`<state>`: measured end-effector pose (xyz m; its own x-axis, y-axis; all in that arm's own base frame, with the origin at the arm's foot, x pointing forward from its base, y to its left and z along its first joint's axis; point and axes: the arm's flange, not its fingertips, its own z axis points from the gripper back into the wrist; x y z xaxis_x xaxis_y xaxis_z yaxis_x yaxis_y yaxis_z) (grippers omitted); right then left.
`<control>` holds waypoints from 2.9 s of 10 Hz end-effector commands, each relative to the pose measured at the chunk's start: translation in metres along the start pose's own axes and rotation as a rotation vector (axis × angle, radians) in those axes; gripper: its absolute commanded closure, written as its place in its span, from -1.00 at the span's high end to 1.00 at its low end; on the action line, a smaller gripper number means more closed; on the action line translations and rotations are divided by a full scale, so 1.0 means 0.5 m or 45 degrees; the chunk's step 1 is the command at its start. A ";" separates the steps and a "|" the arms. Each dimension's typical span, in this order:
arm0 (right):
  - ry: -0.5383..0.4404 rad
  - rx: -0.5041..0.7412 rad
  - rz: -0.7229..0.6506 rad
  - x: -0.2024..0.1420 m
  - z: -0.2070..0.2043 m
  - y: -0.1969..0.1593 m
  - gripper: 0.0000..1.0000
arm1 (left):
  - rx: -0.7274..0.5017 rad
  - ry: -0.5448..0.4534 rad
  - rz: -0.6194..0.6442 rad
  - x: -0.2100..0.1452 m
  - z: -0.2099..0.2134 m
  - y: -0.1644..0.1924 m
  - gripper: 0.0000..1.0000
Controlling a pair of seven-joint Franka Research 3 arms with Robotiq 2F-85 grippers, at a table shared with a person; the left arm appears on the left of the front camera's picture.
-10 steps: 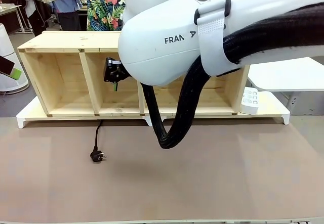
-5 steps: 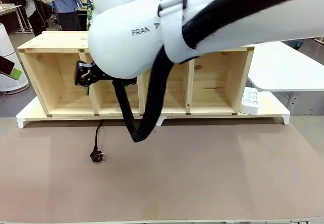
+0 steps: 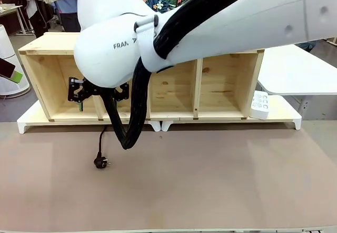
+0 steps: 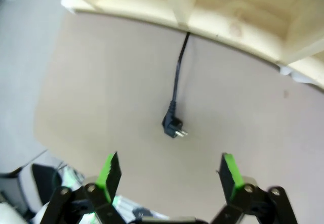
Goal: Perform cable management.
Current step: When the cord part of the Power Cable appears at the lower middle area of the table and stops, grasp the cord part of the Power Cable.
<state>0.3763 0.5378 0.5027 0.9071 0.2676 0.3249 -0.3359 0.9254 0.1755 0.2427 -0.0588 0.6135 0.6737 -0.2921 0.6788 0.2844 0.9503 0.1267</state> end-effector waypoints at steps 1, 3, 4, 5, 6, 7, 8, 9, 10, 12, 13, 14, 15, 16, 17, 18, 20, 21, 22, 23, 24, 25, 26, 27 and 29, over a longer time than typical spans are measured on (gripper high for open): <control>-0.028 -0.102 -0.020 0.016 -0.035 0.029 1.00 | -0.001 -0.008 0.005 0.002 -0.001 0.002 1.00; -0.002 -0.143 0.013 0.025 -0.077 0.046 1.00 | -0.001 -0.008 0.005 0.002 -0.001 0.002 1.00; 0.007 -0.165 0.024 0.029 -0.098 0.057 1.00 | -0.001 -0.008 0.005 0.002 -0.001 0.002 1.00; 0.028 -0.178 0.032 0.032 -0.124 0.066 1.00 | -0.001 -0.008 0.005 0.002 -0.001 0.002 1.00; 0.047 -0.189 0.031 0.034 -0.145 0.074 1.00 | -0.001 -0.008 0.005 0.002 -0.001 0.002 1.00; 0.051 -0.202 0.013 0.034 -0.162 0.077 1.00 | -0.001 -0.008 0.005 0.002 -0.001 0.002 1.00; 0.056 -0.213 0.002 0.031 -0.172 0.080 1.00 | -0.001 -0.008 0.005 0.002 -0.001 0.002 1.00; 0.061 -0.230 -0.018 0.029 -0.183 0.079 1.00 | -0.001 -0.008 0.005 0.002 -0.001 0.002 1.00; 0.056 -0.233 -0.030 0.030 -0.186 0.079 1.00 | -0.001 -0.008 0.005 0.002 -0.001 0.002 1.00; 0.085 -0.182 0.015 0.024 -0.188 0.065 1.00 | -0.001 -0.008 0.005 0.002 -0.001 0.002 1.00; 0.085 -0.182 0.015 0.024 -0.188 0.065 1.00 | -0.001 -0.008 0.005 0.002 -0.001 0.002 1.00; 0.085 -0.182 0.015 0.024 -0.188 0.065 1.00 | -0.001 -0.008 0.005 0.002 -0.001 0.002 1.00; 0.085 -0.182 0.015 0.024 -0.188 0.065 1.00 | -0.001 -0.008 0.005 0.002 -0.001 0.002 1.00; 0.085 -0.182 0.015 0.024 -0.188 0.065 1.00 | -0.001 -0.008 0.005 0.002 -0.001 0.002 1.00; 0.085 -0.182 0.015 0.024 -0.188 0.065 1.00 | -0.001 -0.008 0.005 0.002 -0.001 0.002 1.00; 0.085 -0.182 0.015 0.024 -0.188 0.065 1.00 | -0.001 -0.008 0.005 0.002 -0.001 0.002 1.00; 0.141 -0.186 -0.024 0.027 -0.242 0.056 1.00 | -0.001 -0.008 0.005 0.002 -0.001 0.002 1.00; 0.169 -0.176 -0.030 0.019 -0.290 0.048 1.00 | -0.001 -0.008 0.005 0.002 -0.001 0.002 1.00; 0.211 -0.141 -0.046 0.011 -0.332 0.043 1.00 | -0.001 -0.008 0.005 0.002 -0.001 0.002 1.00; 0.246 -0.118 -0.068 0.007 -0.359 0.042 1.00 | -0.001 -0.008 0.005 0.002 -0.001 0.002 1.00; 0.275 -0.110 -0.072 0.005 -0.380 0.044 1.00 | -0.001 -0.008 0.005 0.002 -0.001 0.002 1.00; 0.295 -0.113 -0.071 0.005 -0.394 0.048 1.00 | -0.001 -0.008 0.005 0.002 -0.001 0.002 1.00; 0.311 -0.118 -0.068 0.008 -0.402 0.052 1.00 | -0.001 -0.008 0.005 0.002 -0.001 0.002 1.00; 0.324 -0.132 -0.062 0.011 -0.408 0.055 1.00 | -0.001 -0.008 0.005 0.002 -0.001 0.002 1.00; 0.343 -0.161 -0.049 0.019 -0.421 0.059 1.00 | -0.001 -0.008 0.005 0.002 -0.001 0.002 1.00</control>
<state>0.4207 0.6147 0.3167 0.9614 0.2645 0.0757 -0.2703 0.9593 0.0812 0.2426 -0.0588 0.6136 0.6736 -0.2921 0.6789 0.2844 0.9503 0.1267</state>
